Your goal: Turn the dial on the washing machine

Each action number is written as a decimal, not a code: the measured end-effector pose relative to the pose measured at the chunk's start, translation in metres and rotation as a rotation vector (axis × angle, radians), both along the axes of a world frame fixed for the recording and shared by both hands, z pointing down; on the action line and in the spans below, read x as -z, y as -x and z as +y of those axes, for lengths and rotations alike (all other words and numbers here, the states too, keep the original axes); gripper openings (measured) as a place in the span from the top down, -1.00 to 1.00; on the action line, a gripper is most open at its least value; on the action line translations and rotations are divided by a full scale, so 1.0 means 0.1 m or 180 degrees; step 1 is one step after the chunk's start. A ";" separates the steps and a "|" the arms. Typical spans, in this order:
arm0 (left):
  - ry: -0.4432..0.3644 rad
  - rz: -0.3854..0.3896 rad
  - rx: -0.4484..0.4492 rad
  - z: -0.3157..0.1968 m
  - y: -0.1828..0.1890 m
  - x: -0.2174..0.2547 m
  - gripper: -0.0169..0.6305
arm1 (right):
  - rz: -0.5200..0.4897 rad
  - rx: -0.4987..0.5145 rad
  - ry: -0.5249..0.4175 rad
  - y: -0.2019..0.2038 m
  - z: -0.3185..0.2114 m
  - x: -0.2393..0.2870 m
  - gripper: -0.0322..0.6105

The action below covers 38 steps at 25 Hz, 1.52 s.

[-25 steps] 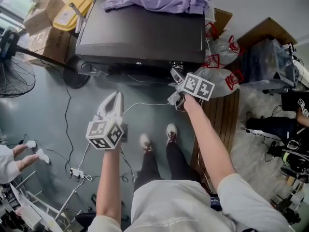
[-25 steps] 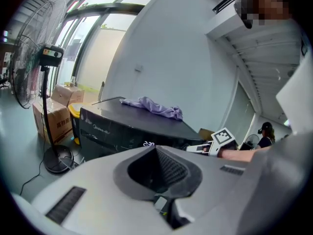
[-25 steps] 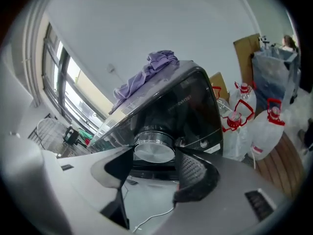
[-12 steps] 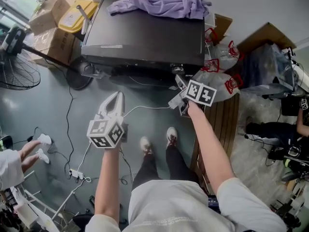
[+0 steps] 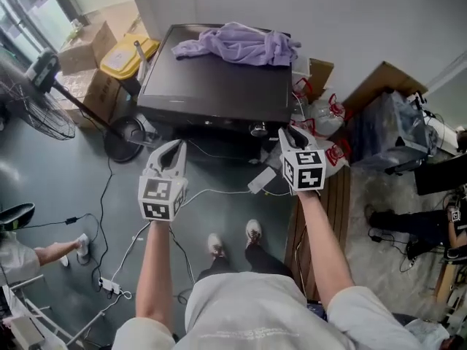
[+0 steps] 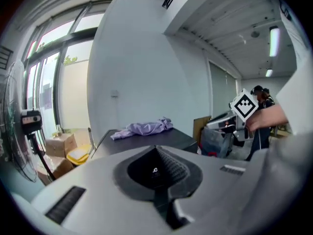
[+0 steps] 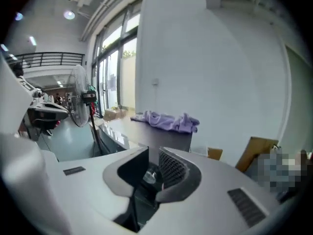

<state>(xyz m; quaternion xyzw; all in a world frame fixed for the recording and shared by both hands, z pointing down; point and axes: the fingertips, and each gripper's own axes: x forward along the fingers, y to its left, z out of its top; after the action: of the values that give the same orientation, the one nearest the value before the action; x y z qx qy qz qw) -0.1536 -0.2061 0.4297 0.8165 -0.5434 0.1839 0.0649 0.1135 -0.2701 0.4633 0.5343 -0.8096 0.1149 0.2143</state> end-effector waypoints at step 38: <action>-0.1321 -0.0243 -0.0321 0.24 -0.17 2.29 0.90 | 0.0078 0.1072 -0.1642 0.67 0.62 2.74 0.86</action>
<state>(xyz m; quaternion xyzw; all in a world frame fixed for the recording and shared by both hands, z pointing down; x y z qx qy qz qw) -0.1369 -0.1822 0.2003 0.8310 -0.5301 0.1019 -0.1345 0.0469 -0.2079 0.1893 0.4308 -0.8865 -0.1381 0.0973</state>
